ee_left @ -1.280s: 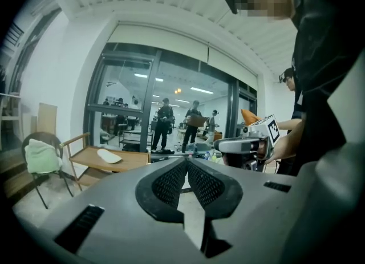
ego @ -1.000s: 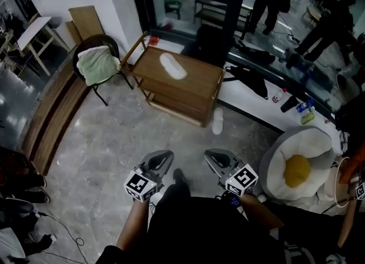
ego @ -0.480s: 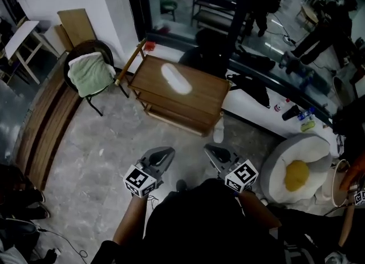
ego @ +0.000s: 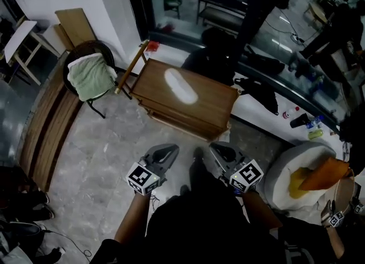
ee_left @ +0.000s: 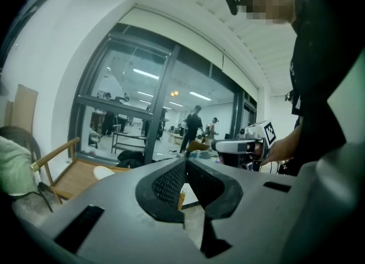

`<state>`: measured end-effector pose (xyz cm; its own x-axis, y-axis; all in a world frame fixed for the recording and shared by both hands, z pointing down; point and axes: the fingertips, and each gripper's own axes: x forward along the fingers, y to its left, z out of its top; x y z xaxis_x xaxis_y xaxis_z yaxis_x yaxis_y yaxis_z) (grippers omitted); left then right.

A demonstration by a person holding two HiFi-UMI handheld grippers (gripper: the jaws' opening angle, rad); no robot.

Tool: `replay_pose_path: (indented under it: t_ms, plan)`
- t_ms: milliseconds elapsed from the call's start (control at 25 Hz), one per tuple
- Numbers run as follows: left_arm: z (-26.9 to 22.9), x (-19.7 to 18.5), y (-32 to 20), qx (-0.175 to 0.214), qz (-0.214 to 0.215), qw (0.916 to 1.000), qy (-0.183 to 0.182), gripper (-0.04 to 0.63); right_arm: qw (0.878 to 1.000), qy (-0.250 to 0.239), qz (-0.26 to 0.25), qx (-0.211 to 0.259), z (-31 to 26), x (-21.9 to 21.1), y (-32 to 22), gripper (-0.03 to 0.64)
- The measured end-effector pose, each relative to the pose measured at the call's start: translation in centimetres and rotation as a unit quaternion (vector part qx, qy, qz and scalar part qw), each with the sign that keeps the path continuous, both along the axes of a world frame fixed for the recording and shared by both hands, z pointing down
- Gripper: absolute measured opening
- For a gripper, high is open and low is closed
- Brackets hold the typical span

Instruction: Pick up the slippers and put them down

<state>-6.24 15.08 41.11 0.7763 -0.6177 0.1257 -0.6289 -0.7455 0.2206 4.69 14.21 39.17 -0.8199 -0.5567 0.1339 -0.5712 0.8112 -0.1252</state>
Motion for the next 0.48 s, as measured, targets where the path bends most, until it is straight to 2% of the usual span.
replay_pose_path:
  t_ms: [480]
  plan:
    - [-1.1, 0.4, -14.1, -0.014, -0.046, 0.9984, -0.030, 0.023, 0.998, -0.008, -0.058, -0.011, 0.7, 0.6, -14.8, 0.034]
